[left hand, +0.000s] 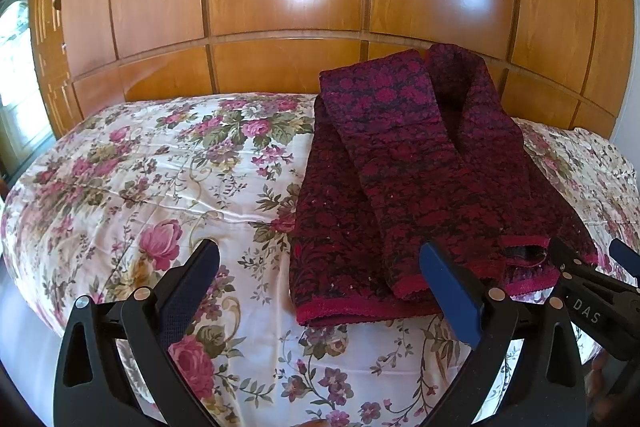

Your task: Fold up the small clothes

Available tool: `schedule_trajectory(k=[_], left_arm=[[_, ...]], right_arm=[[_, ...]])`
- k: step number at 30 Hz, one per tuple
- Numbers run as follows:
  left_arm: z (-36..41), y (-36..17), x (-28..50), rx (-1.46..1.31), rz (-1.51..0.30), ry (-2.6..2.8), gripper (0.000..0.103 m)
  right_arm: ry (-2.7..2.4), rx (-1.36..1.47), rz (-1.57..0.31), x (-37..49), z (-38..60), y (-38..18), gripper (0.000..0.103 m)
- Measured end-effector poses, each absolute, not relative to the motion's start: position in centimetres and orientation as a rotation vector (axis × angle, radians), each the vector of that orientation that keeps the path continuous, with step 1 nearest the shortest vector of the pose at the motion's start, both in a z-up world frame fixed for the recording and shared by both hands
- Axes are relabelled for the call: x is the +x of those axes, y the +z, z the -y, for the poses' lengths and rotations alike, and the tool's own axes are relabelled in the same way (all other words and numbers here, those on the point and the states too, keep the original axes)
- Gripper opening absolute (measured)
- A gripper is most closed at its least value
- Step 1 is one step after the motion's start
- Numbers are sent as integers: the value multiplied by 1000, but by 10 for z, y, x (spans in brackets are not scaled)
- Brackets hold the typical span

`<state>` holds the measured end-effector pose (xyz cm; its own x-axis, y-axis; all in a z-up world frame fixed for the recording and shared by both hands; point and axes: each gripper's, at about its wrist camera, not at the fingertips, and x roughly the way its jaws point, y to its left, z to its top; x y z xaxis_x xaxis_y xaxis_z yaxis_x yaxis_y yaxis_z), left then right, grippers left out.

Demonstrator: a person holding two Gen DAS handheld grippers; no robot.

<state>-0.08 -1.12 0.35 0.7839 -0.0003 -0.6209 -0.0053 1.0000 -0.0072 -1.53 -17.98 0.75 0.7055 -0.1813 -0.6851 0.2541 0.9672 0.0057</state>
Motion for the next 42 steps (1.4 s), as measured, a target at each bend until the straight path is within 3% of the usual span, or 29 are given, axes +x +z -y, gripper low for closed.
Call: schedule_trajectory(k=[42], left_arm=[[15, 8, -1, 23, -654, -14, 99]], right_arm=[[-255, 139, -743, -15, 192, 10, 101]])
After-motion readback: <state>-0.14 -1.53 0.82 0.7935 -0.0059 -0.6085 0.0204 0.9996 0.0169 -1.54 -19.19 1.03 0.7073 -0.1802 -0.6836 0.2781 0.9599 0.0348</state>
